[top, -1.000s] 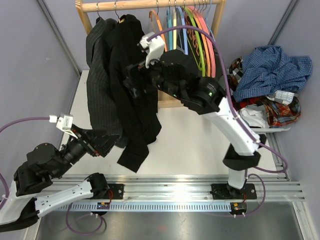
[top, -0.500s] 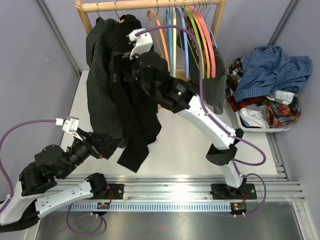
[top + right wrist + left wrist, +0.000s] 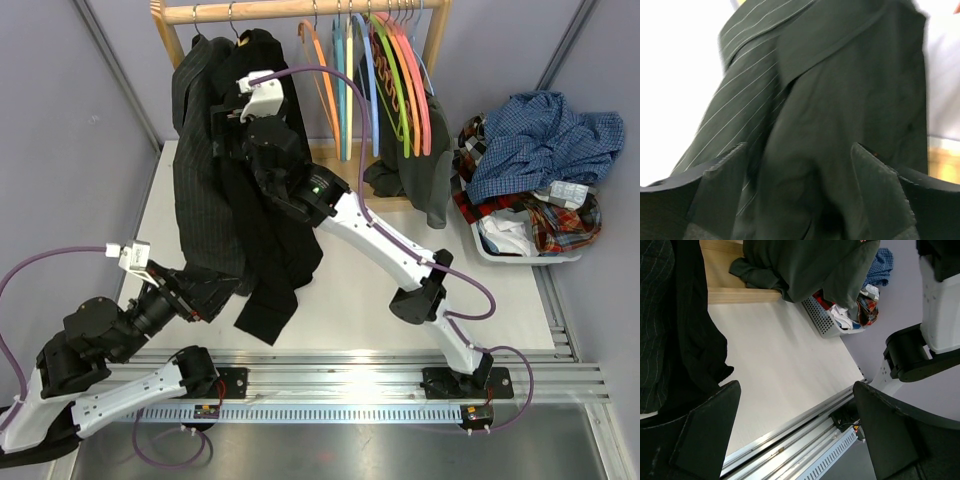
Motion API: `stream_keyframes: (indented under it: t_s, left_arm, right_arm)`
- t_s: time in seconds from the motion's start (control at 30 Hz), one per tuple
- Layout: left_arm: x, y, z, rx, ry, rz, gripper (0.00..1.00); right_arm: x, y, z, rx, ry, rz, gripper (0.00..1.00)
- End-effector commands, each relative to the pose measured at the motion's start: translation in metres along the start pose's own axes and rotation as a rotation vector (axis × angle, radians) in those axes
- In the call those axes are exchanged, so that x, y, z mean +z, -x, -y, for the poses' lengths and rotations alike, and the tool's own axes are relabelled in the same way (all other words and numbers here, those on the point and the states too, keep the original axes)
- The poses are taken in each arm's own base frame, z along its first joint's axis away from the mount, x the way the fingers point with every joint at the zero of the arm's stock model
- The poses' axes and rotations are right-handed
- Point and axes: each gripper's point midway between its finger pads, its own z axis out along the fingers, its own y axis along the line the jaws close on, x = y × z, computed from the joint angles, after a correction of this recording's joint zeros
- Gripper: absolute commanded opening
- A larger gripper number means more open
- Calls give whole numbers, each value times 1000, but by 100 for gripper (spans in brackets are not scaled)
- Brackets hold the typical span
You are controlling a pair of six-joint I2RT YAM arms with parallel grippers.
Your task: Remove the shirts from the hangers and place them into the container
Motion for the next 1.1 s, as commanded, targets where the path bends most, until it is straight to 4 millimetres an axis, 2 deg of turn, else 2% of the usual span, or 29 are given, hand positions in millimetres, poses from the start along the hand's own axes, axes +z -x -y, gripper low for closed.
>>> stream_keyframes:
  t_s: [0.0,0.03,0.17,0.2,0.27,0.3,0.33,0.4,0.47,0.53,0.57,0.6,0.63,0.67,0.7,0.77,0.8,0.87,0.9,1.03,1.07]
  left_arm:
    - [-7,9,4,-42,-34,43,99]
    - [-11,10,2,-49,-32,50,99]
    - [-17,13,-4,-52,-24,64,99]
    - [-18,13,-4,-54,-23,66,99]
    - [-19,13,-5,-53,-20,67,99]
    - [-19,13,-4,-54,-25,65,99]
    - [-19,13,-4,-55,-25,65,99]
    - [-18,12,-4,-54,-25,65,99]
    - [-16,12,-3,-55,-30,64,99]
    - [-14,11,-2,-52,-32,59,99]
    - [-14,11,-1,-51,-34,59,99]
    - [-13,11,0,-53,-35,58,99]
    - [-13,11,0,-53,-35,58,99]
    - [-13,10,-1,-52,-33,58,99]
    - [-13,10,-1,-51,-32,57,99]
    - [-12,9,-1,-50,-30,55,99]
    - [-11,9,-1,-49,-28,53,99]
    - [-11,8,-1,-48,-29,49,99]
    - [-10,8,-1,-49,-29,49,99]
    - [-9,8,1,-51,-31,47,99]
    - [-9,8,1,-52,-31,47,99]
  right_arm:
    - [11,42,27,70,-145,183,86]
    - [12,47,31,74,-162,201,83]
    - [21,39,45,73,-203,194,70]
    - [21,37,49,70,-213,187,64]
    - [21,34,56,68,-233,172,61]
    - [19,35,58,67,-237,165,54]
    - [18,32,58,54,-238,153,52]
    - [12,40,61,55,-242,156,49]
    - [10,39,63,35,-247,146,41]
    - [5,47,66,22,-250,149,35]
    - [2,49,67,15,-255,146,26]
    - [-2,54,69,6,-256,144,22]
    - [-5,58,70,0,-257,143,8]
    - [-10,65,70,-15,-242,143,1]
    - [-13,72,70,-23,-235,153,0]
    - [-20,88,71,-33,-226,186,0]
    - [-28,110,74,-71,-229,230,0]
    - [-35,132,75,-95,-229,284,0]
    - [-42,154,75,-118,-224,336,0]
    - [-50,191,74,-173,-205,461,0]
    - [-48,196,80,-175,-207,479,0]
